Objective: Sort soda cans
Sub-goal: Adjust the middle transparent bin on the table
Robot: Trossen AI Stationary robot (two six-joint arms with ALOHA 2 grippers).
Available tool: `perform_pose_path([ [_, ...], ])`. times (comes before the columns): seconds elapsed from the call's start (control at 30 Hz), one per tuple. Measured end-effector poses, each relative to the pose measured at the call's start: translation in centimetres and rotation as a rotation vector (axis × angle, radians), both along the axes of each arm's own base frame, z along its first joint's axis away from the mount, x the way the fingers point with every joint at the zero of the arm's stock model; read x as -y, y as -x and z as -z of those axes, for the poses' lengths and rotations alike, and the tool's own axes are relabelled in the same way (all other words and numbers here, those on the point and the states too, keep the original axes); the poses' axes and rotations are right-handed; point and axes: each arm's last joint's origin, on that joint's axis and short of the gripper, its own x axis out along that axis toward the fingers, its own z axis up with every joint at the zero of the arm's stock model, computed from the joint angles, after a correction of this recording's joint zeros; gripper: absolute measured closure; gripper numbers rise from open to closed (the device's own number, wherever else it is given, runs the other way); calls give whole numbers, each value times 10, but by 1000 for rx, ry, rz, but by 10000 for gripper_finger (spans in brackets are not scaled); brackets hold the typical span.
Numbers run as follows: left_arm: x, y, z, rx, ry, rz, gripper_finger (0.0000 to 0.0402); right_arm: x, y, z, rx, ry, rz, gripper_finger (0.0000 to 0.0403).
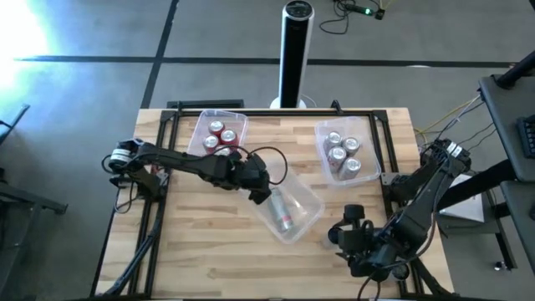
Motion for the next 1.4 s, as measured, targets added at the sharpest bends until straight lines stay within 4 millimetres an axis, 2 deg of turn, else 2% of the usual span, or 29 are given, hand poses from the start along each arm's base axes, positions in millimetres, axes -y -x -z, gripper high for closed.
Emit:
perform_pose_path([
  [0.1,10,3,-7,2,0,15,392,-2,-1,-8,23,-5,-14,37],
  [0.3,34,8,-21,-3,-14,75,392,-3,-4,-9,69,11,-15,37],
  [0.53,67,20,-53,26,-169,129,392,-11,-22,-21,290,114,-78,37],
  [0.67,79,26,-68,60,-233,126,392,-16,-48,-25,425,170,-126,37],
  [0.8,89,30,-79,98,-281,125,392,-17,-81,-14,477,280,-197,37],
  [1.13,110,47,-84,73,-319,177,392,20,-162,25,352,471,-133,37],
  [1.3,127,58,-80,31,-479,252,392,32,-190,42,286,501,-103,37],
  [1.4,130,63,-79,-5,-555,281,392,35,-203,51,262,520,-96,37],
])
